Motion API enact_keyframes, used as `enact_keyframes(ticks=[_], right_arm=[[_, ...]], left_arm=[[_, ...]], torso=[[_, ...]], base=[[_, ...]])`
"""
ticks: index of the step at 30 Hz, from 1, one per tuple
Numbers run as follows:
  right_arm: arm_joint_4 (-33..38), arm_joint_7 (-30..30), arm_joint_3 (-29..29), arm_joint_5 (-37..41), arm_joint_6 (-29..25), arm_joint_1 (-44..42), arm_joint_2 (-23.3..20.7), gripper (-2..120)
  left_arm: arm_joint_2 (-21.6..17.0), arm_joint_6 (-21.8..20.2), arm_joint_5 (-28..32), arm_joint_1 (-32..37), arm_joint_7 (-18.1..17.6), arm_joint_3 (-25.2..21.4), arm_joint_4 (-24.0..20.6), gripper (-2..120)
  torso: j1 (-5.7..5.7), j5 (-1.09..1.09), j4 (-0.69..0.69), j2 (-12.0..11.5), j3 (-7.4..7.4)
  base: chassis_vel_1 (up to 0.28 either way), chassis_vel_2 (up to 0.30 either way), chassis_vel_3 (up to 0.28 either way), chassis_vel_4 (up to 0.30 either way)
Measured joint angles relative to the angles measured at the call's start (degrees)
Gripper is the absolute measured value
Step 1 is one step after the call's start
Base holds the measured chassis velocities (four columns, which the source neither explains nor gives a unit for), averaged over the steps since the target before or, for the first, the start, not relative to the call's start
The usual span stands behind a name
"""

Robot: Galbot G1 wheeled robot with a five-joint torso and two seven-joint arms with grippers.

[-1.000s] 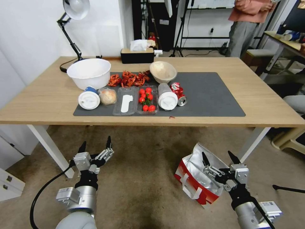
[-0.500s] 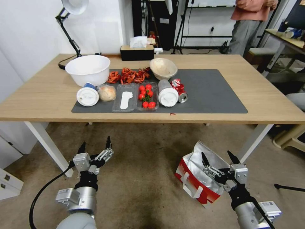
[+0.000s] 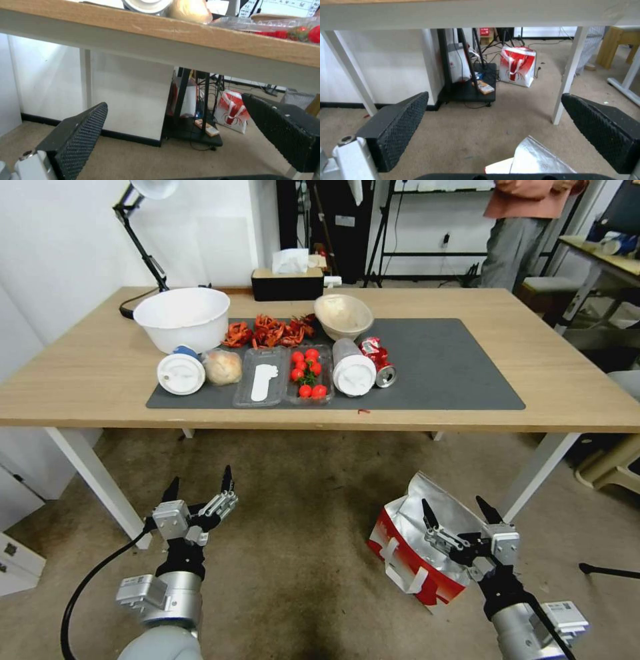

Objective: Pick up the food delivery bag from the floor and place it on the table.

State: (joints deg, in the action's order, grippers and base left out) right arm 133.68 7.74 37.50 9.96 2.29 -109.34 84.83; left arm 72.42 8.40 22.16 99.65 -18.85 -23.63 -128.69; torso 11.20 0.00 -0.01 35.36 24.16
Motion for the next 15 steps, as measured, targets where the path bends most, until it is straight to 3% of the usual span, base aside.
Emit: enact_keyframes(ticks=[15], right_arm=[[-0.44, 0.43, 0.26, 0.08, -0.15, 0.25, -0.12, 100]], left_arm=[[-0.01, 0.02, 0.15, 0.05, 0.04, -0.09, 0.25, 100]], torso=[[-1.47, 0.00, 0.00, -3.84, -2.36]], base=[[0.000, 0.000, 0.000, 0.000]])
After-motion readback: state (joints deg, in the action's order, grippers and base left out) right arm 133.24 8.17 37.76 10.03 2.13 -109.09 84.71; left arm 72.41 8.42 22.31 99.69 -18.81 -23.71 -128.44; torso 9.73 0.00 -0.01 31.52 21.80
